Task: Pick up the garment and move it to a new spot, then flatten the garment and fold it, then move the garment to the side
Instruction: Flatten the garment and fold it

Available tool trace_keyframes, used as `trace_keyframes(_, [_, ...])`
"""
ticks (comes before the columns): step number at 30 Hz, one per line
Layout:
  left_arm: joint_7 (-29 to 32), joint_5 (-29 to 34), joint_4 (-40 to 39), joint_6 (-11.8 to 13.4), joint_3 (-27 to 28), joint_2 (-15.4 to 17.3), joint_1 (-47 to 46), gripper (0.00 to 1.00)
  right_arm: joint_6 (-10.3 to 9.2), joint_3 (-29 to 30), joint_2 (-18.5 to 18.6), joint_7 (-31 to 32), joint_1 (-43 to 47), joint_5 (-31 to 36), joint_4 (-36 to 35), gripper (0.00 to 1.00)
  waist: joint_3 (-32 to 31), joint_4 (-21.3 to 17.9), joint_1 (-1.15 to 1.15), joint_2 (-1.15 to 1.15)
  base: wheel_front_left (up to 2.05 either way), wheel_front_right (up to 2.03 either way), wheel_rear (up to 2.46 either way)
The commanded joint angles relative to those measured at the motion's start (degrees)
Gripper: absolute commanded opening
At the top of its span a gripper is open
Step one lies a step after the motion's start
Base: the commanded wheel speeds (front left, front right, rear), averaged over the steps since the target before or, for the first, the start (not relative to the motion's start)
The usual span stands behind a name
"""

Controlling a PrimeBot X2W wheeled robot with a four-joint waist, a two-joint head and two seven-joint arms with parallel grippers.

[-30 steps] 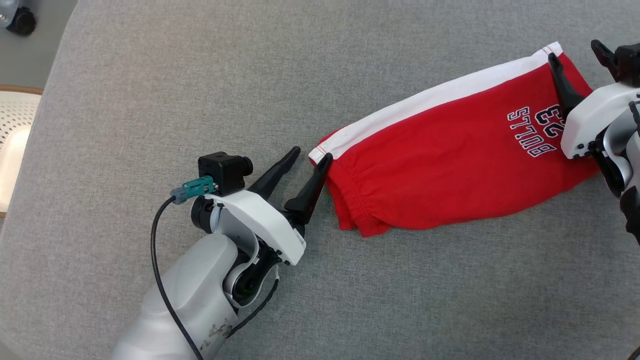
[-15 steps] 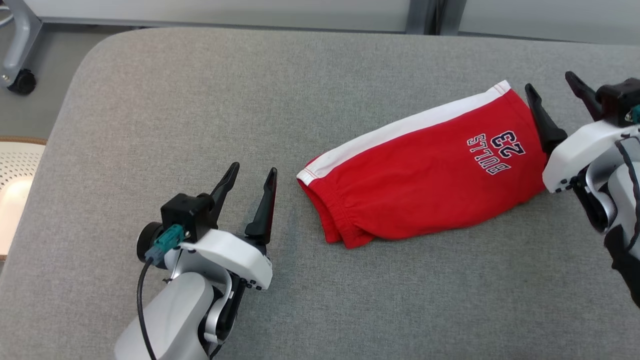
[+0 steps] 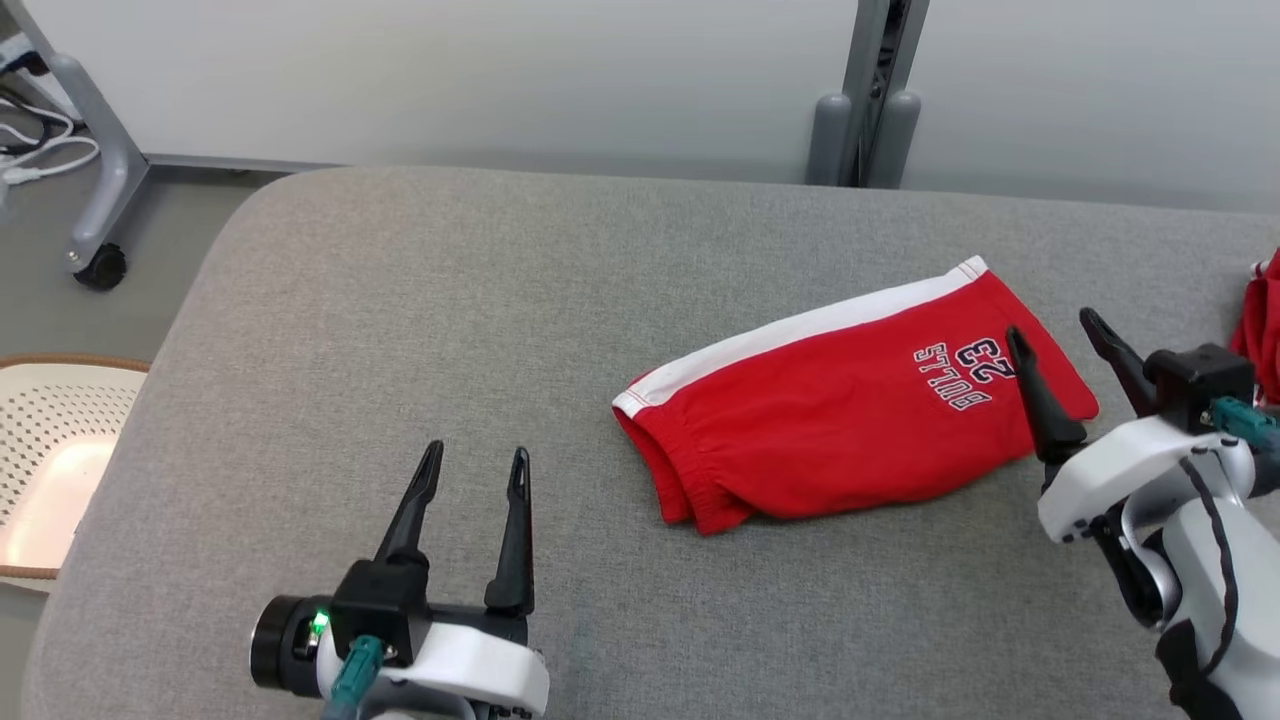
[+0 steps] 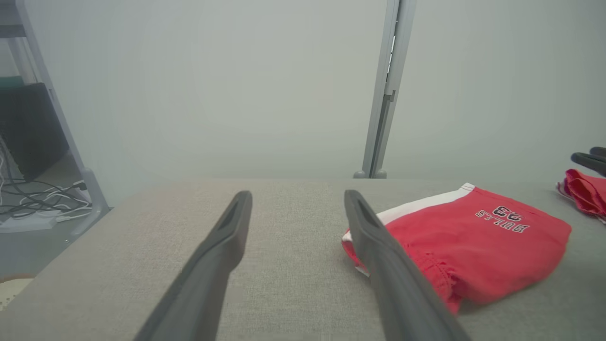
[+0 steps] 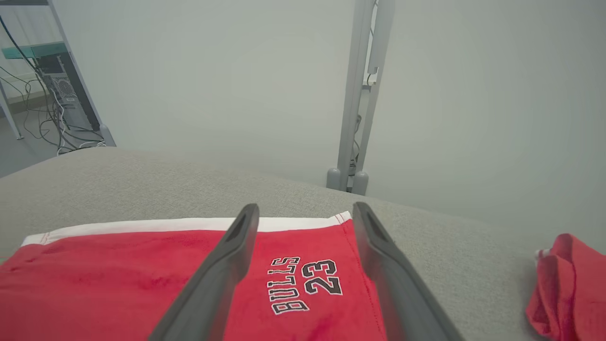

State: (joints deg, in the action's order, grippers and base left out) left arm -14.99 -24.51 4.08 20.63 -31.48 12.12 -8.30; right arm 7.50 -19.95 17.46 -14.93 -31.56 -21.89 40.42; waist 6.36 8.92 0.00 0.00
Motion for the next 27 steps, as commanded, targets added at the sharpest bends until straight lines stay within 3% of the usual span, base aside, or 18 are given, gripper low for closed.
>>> trace_keyframes(1, [-0.2,0.7,-0.4,0.5,0.4,0.3,1.0,1.00,-0.03,0.6,-0.4,-0.4,1.5,0.4,-0.7,1.00,-1.1,0.6,0.00,0.00,0.00,0.00,0.00])
trace_keyframes(10, [-0.2,4.8,-2.8,0.8,1.3,-1.4,5.9,1.00,-0.03,9.0,-3.3,-0.3,10.9,1.4,-6.9,1.00,-2.3,1.6,0.00,0.00,0.00,0.00,0.00])
trace_keyframes(14, [-0.2,6.5,-2.7,-0.4,0.3,-2.1,5.0,1.00,-0.02,10.6,-4.5,0.4,12.2,-1.5,-7.2,1.00,-1.5,1.8,0.00,0.00,0.00,0.00,0.00])
trace_keyframes(15, [-0.2,7.1,-2.5,-1.0,-0.3,-2.5,4.2,1.00,-0.02,11.3,-4.8,1.8,11.4,-4.9,-7.0,1.00,-0.7,1.8,0.00,0.00,0.00,0.00,0.00])
trace_keyframes(21, [-0.2,8.6,-1.4,-2.4,-1.3,-3.0,2.7,1.00,-0.02,13.8,-2.0,8.1,6.5,-13.6,-1.5,1.00,1.7,2.1,0.00,0.00,0.00,0.00,0.00])
trace_keyframes(27, [-0.2,9.6,-0.6,-3.4,-1.9,-3.2,0.8,1.00,-0.02,13.5,1.0,11.8,-0.8,-12.4,9.3,1.00,4.1,3.2,0.00,0.00,0.00,0.00,0.00])
